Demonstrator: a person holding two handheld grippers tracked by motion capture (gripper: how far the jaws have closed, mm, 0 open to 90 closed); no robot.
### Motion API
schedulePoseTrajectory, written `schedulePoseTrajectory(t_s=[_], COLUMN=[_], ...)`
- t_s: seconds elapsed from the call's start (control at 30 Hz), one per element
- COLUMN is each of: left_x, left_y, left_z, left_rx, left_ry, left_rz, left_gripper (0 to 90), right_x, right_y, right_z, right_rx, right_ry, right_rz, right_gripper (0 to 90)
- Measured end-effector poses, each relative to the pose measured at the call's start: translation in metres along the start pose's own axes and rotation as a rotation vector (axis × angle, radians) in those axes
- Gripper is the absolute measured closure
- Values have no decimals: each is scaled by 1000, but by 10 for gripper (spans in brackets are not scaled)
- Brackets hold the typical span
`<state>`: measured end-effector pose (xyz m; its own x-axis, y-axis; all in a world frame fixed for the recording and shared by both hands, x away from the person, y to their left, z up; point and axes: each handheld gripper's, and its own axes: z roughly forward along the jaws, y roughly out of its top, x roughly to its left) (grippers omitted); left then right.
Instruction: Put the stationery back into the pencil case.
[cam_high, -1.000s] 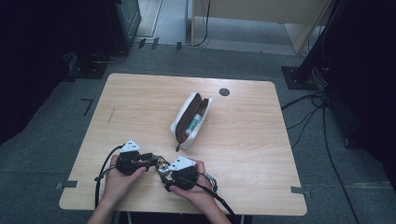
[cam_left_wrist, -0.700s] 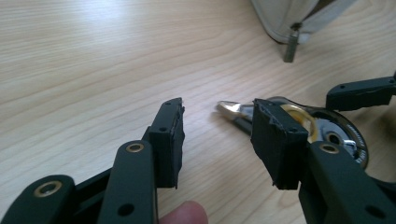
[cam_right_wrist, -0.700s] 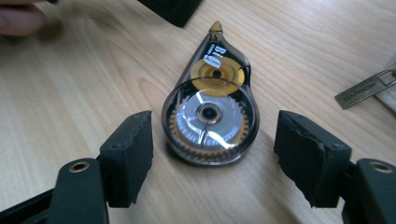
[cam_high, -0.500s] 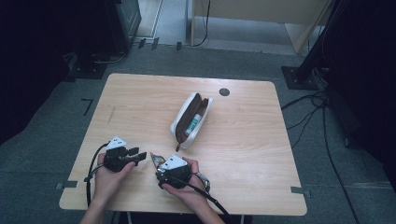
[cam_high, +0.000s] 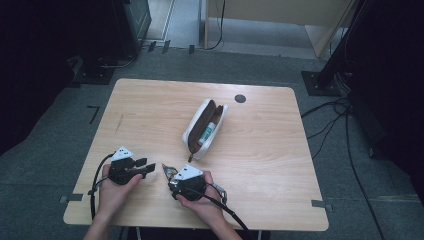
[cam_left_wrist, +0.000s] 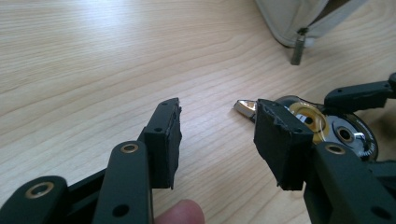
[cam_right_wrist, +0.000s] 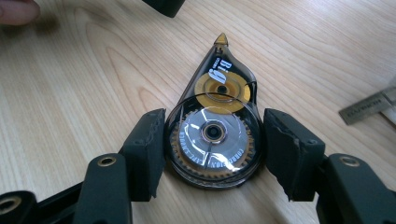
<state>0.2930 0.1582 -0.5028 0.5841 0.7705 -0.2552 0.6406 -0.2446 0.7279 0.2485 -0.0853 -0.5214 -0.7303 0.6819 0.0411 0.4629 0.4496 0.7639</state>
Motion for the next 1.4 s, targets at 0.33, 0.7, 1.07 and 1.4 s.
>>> schedulePoseTrajectory(t_s=[0.33,0.7,1.07,1.4], left_x=[-13,-41,-55,-64], left_y=[-2,-6,-8,-11], left_z=[11,26,34,36], left_rx=[50,72,38,11], left_ry=[-23,-29,-11,11], left_rz=[129,351,473,540], left_gripper=[500,437,471,464], right_x=[-13,-24,-22,-22], right_y=[-8,-3,2,6], right_z=[-13,-36,-44,-42], right_rx=[-9,-55,-75,-68], right_ry=[13,33,75,117], right_rz=[33,68,101,132], right_gripper=[414,415,415,415])
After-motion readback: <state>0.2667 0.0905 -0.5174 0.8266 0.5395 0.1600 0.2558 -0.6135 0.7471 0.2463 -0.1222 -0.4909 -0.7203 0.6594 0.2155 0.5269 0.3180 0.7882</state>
